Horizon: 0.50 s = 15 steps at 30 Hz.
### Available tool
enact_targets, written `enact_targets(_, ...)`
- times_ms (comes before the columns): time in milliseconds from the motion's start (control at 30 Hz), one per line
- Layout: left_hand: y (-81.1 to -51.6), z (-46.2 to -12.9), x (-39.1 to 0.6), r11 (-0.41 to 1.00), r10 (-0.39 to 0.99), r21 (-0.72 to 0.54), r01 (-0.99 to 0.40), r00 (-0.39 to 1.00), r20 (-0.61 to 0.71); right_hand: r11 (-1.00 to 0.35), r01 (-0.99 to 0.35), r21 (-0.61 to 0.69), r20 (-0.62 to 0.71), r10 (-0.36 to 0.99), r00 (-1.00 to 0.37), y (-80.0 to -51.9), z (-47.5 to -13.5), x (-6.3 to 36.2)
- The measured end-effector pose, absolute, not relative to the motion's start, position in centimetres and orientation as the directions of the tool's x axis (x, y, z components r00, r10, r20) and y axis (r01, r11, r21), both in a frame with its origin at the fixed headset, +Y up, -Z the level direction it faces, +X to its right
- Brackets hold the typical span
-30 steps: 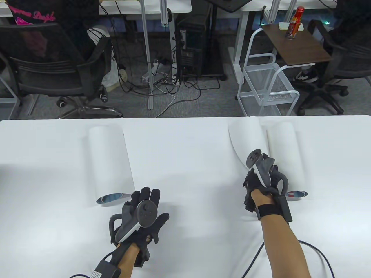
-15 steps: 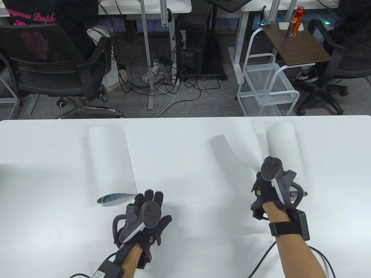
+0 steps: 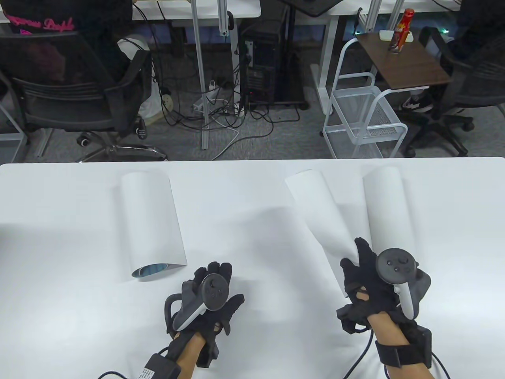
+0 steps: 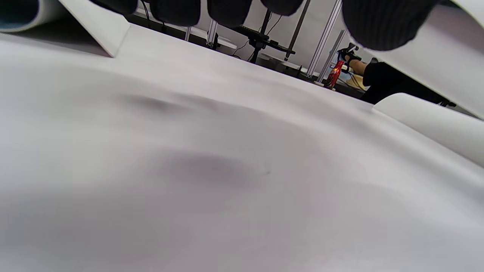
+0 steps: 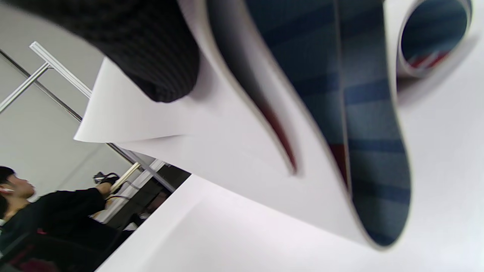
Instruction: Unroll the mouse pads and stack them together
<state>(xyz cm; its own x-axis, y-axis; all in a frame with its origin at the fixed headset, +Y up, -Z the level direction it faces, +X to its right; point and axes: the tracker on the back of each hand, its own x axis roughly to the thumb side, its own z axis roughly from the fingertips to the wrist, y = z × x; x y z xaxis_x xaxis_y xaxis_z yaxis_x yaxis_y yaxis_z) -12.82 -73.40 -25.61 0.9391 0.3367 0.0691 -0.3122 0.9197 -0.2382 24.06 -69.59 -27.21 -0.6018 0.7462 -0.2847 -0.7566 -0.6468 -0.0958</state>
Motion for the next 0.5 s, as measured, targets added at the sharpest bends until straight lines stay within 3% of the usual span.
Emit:
enact_targets(233, -73.2, -26.4, -10.2, 0.723, 0.649, -0.311, -0.616, 0.760, 0.004, -0.330, -0.941, 0.072, -0.283, 0.898, -0.337, -71.5, -27.3, 22.5)
enact_targets(367, -73.6, -27.1, -8.3, 0.433, 0.859, -0.392, -0.812, 0.503, -0.093, -0.167, -0.971, 0.172, -0.308, 0.927, -0.214, -72.5, -27.2, 21.1)
enact_targets(500, -74.6, -27.3, -7.1, 0.134, 0.940, -0.466, -0.874, 0.261, -0.219, -0.026, -0.965, 0.261, -0.333, 0.936, -0.115, -73.3, -26.9, 19.4)
